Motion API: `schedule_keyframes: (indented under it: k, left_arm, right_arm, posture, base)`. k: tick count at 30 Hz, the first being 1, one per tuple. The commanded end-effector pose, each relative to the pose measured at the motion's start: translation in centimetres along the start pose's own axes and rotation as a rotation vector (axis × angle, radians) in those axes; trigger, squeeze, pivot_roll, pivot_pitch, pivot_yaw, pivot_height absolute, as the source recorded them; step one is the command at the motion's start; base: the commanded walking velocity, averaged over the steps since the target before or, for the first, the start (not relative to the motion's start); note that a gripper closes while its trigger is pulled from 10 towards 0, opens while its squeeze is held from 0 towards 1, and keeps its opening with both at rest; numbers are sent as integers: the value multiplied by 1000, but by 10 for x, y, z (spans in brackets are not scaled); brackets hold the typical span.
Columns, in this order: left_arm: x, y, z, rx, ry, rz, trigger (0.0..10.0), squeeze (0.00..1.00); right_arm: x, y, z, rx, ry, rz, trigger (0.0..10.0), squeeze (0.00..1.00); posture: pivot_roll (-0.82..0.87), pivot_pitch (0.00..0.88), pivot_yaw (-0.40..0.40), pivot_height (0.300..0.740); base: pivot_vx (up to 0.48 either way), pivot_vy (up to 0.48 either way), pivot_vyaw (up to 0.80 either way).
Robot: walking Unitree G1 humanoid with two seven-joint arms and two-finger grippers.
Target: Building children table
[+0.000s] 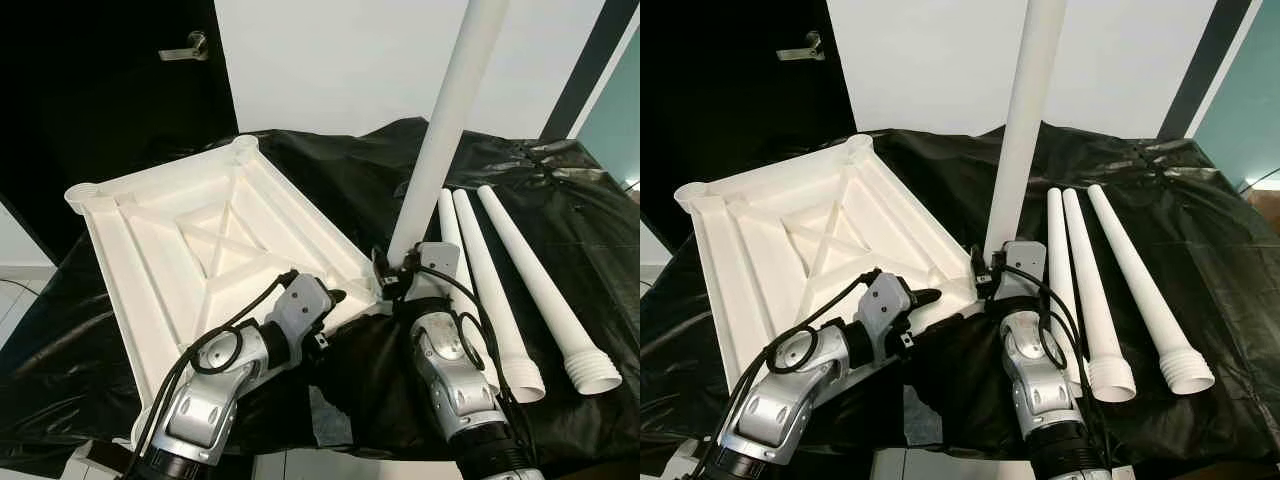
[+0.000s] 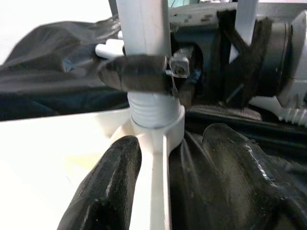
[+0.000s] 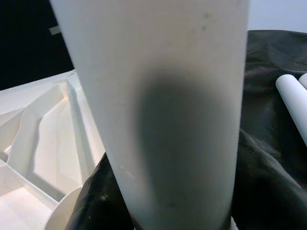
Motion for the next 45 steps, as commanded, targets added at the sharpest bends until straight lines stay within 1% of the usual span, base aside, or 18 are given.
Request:
schedule_keyframes:
  k: [1,5,12,15,16,17,18,19,20,22,25,27,28,29,30,41,42,45]
  left_arm:
    - [-3,8,1,112,21,-5,10000,0]
    - [-3,9,1,117,19,-5,10000,0]
    - [-3,11,2,127,20,-6,10000,0]
    - [-3,12,1,130,21,-9,10000,0]
    - [-2,12,1,132,19,-9,10000,0]
    - [-2,13,1,134,18,-9,10000,0]
    - [-2,13,0,134,17,-9,10000,0]
    - [-2,13,0,134,17,-9,10000,0]
    - [-2,12,0,131,17,-12,10000,0]
    - [-2,12,0,131,17,-12,10000,0]
    - [-2,11,-1,123,20,-13,10000,0]
    - [-2,10,-1,120,19,-12,10000,0]
    - [-1,10,-1,118,19,-12,10000,0]
    - [-1,9,-1,117,19,-12,10000,0]
    - [-2,7,-1,119,21,-14,10000,0]
    - [-3,8,1,140,23,-10,10000,0]
    - [-3,9,1,142,24,-13,10000,0]
    - [-3,9,1,142,24,-13,10000,0]
  right_arm:
    - [-16,-5,7,7,76,11,10000,1000]
    - [-10,-11,8,64,48,12,10000,1000]
    - [4,-31,8,281,25,23,10000,1000]
    - [7,-33,7,325,24,19,10000,1000]
    - [8,-34,5,355,24,17,10000,702]
    - [10,-35,3,404,27,26,10000,0]
    - [12,-36,2,447,31,28,10000,0]
    - [12,-36,2,447,31,28,10000,0]
    - [13,-36,-3,525,53,51,10000,0]
    - [13,-36,-3,525,53,51,10000,0]
    - [12,-35,-12,614,88,119,10000,0]
    - [12,-35,-14,645,104,129,10000,0]
    - [11,-36,-16,664,113,133,8039,0]
    - [11,-37,-17,678,119,140,4275,0]
    - [10,-39,-17,690,125,149,0,0]
    - [5,-46,-15,688,154,140,0,0]
    - [2,-47,-16,656,163,130,0,0]
    - [0,-47,-16,643,168,132,0,0]
  posture:
    - [14,0,-22,740]
    - [13,0,-22,740]
    - [9,0,-23,740]
    - [8,0,-23,740]
    - [8,0,-23,740]
    - [7,0,-22,740]
    - [8,0,-21,740]
    - [8,0,-21,740]
    - [9,0,-20,740]
    - [9,0,-20,740]
    - [14,0,-20,740]
    - [21,0,-26,740]
    - [21,0,-26,740]
    - [26,0,-31,740]
    - [28,0,-33,740]
    - [30,0,-35,740]
    - [29,0,-30,740]
    - [29,0,-30,740]
  base:
    - [0,0,0]
    - [0,0,0]
    - [0,0,0]
    - [0,0,0]
    - [0,0,0]
    - [0,0,0]
    - [0,0,0]
    - [0,0,0]
    - [0,0,0]
    - [0,0,0]
    - [0,0,0]
    - [0,0,0]
    - [0,0,0]
    - [0,0,0]
    - [0,0,0]
    - [0,0,0]
    - [0,0,0]
    - [0,0,0]
Point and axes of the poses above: a point about 5 cm out from each wrist's last joint towards the gripper, its own z axis pointing back from the gripper into the wrist, its own x axis along the axis of the wrist's last joint, y = z × x, the point moved 1 cm from there along -z, pointing out of the wrist towards the gripper, and after that the axes turned 4 degrees about -z, right-handed, at the moved point
